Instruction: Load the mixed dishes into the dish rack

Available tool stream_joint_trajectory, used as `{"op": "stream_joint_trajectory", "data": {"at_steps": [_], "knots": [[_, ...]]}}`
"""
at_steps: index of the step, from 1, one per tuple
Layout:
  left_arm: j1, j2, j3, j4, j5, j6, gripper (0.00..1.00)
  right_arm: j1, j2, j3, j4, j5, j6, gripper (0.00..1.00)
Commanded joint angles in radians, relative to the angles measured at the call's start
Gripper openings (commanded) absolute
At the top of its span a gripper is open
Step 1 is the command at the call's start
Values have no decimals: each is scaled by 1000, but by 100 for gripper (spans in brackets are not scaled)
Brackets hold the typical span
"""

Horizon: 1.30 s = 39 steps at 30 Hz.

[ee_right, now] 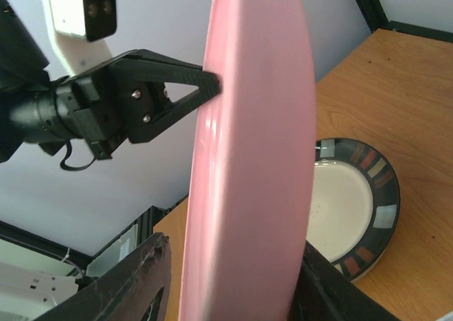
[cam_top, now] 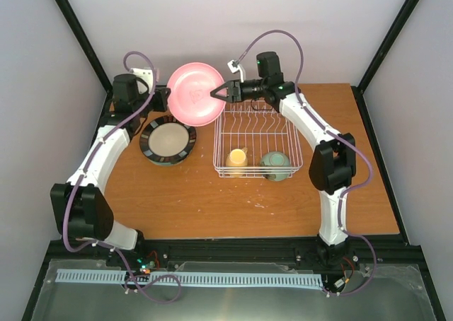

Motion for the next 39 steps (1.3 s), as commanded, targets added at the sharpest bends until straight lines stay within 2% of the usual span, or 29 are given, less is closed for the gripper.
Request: {"op": "stream_joint_trajectory", "data": {"at_steps": [1, 3, 5, 8, 10, 13, 18, 23, 26, 27, 30, 34, 39], "knots": [[-67, 23, 51, 61, 16, -33, 1, 40, 37, 61, 29, -34, 34, 41], [-85, 30, 50, 61, 14, -38, 1, 42, 43, 59, 39, -39, 43, 31], [-97, 37, 49, 61, 15, -42, 1, 42, 46, 56, 41, -43, 45, 16], [-102, 47, 54, 61, 15, -44, 1, 42, 42, 54, 34, -38, 35, 5], [-103, 52, 58, 61, 4, -38, 1, 42, 31, 55, 10, -19, 6, 3], [-103, 53, 62, 51, -25, -29, 6, 41, 11, 62, -49, 42, -50, 3], [-103, 42, 59, 16, -154, -27, 48, 31, -43, 56, -140, 196, -119, 3], [-103, -1, 43, 19, -353, -28, 75, -28, -120, 10, -149, 311, -107, 3], [-103, -24, 43, 19, -482, -19, 95, -62, -157, -3, -170, 390, -107, 3], [-101, -31, 41, 19, -523, -18, 99, -74, -169, -9, -175, 415, -111, 3], [-97, -46, 35, 26, -621, 1, 100, -101, -198, -18, -216, 515, -122, 3], [-86, -24, 44, -13, -742, 11, 100, -115, -225, -8, -331, 767, -198, 3], [-33, -9, 35, -59, -784, -45, 100, -159, -288, -65, -377, 963, -227, 3]]}}
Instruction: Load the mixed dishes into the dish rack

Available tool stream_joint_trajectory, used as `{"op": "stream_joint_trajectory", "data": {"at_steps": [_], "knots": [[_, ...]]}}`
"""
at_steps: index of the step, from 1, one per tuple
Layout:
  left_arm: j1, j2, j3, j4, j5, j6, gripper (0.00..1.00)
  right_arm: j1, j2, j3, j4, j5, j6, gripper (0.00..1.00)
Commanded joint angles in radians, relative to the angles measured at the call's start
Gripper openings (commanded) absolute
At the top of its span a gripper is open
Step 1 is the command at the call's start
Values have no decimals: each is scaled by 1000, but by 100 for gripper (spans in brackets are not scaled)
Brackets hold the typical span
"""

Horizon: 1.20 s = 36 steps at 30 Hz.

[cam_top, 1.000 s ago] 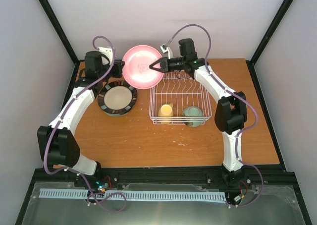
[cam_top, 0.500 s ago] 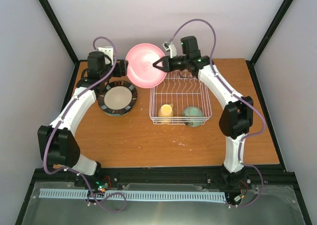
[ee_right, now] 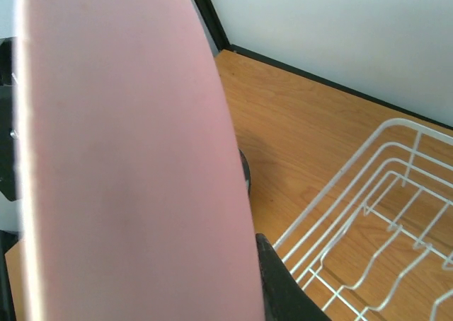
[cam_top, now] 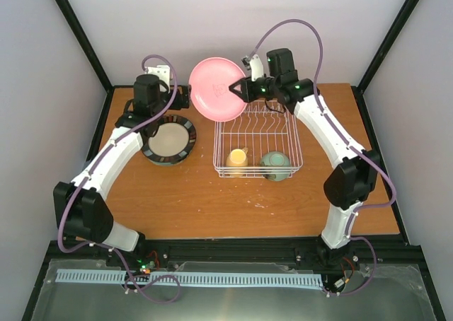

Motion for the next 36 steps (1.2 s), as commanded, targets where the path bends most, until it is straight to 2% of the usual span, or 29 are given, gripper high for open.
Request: {"op": "stream_joint_trajectory", "data": {"at_steps": [1, 9, 16, 18, 20, 21, 22, 27, 31, 36], "knots": [[155, -9, 10, -107, -375, -48, 100, -169, -113, -57, -112, 481, -17, 3], [218, 1, -12, -70, -334, -24, 100, -251, -169, -163, -52, 415, 25, 3], [226, 3, 9, -39, -366, 9, 100, -255, -161, -156, -68, 467, 25, 3], [244, -55, -40, 39, -248, 18, 100, -260, -160, -157, -76, 484, 24, 3], [286, -131, -113, 156, -21, 0, 100, -265, -154, -162, -78, 486, 23, 3], [303, -158, -139, 192, 49, -27, 100, -266, -152, -162, -79, 494, 22, 3], [313, -169, -145, 201, 59, -49, 100, -267, -146, -159, -86, 507, 18, 3], [318, -107, -77, 57, -5, -29, 100, -268, -107, -100, -177, 568, -21, 3], [318, -83, -56, 6, -83, -2, 100, -267, -69, -52, -298, 632, -16, 3], [318, -79, -59, -16, -123, 11, 100, -267, -82, -80, -316, 727, 8, 3]]}}
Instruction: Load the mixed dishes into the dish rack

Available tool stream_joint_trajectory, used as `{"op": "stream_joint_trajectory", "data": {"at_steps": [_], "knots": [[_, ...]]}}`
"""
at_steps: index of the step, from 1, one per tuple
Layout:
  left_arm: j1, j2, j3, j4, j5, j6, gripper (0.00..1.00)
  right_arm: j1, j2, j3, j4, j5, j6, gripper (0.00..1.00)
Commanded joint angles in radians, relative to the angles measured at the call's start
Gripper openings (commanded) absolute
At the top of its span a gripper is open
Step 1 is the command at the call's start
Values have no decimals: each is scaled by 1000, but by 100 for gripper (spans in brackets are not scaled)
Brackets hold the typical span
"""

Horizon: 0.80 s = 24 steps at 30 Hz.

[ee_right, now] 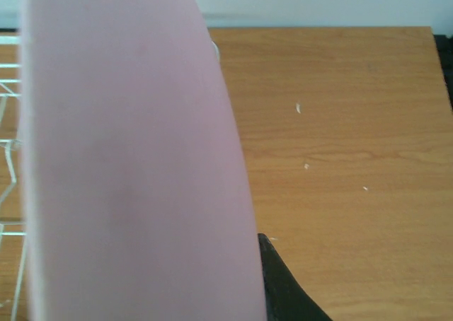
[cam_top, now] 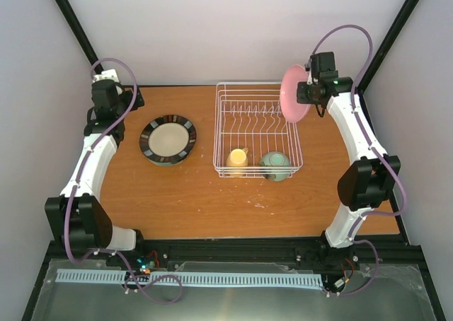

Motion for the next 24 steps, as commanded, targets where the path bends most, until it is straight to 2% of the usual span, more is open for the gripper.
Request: {"op": "stream_joint_trajectory", "data": {"at_steps": [1, 16, 24], "knots": [[5, -4, 34, -33, -48, 26, 100, -2, -1, 6, -38, 109, 14, 3], [5, 10, 28, -40, -81, 56, 100, 62, 107, 58, -73, 123, 58, 3], [5, 8, 42, -47, -111, 89, 100, 155, 184, 158, -126, 238, 42, 3]]}}
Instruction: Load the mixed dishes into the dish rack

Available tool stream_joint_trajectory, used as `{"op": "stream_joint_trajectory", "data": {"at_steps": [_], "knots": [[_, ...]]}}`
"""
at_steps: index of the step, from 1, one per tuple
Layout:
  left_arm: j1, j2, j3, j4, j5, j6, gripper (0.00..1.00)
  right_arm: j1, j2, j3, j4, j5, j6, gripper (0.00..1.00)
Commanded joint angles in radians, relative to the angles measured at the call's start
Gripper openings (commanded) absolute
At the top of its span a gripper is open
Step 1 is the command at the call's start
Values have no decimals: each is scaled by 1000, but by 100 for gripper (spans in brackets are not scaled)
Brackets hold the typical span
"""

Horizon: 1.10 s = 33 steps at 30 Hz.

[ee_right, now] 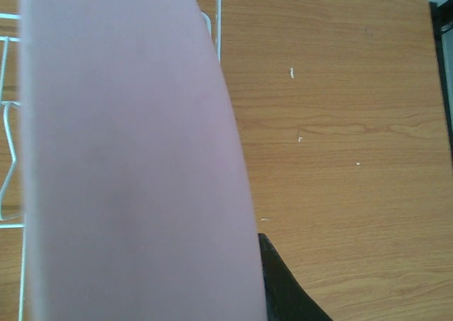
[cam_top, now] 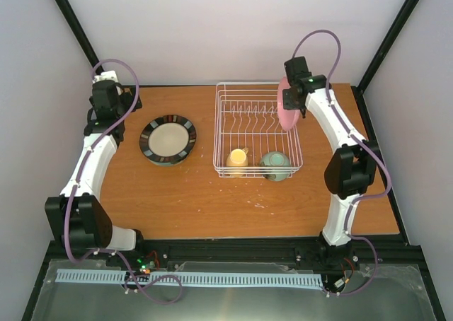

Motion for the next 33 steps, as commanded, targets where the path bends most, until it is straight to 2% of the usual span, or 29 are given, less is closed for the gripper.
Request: {"op": "stream_joint_trajectory", "data": {"at_steps": [1, 9, 20, 28, 33], "knots": [[5, 4, 43, -9, -31, 49, 100, 67, 47, 96, -25, 57, 2, 3], [5, 13, 40, -7, -48, 79, 100, 145, 165, 225, -114, 131, 42, 3], [5, 46, 46, 3, -33, 116, 100, 104, 77, 110, -80, 183, 177, 3], [5, 53, 54, 9, -40, 138, 100, 105, 127, 124, -106, 169, 199, 3], [5, 55, 52, 9, -37, 133, 100, 105, 202, 200, -136, 176, 187, 3]]}}
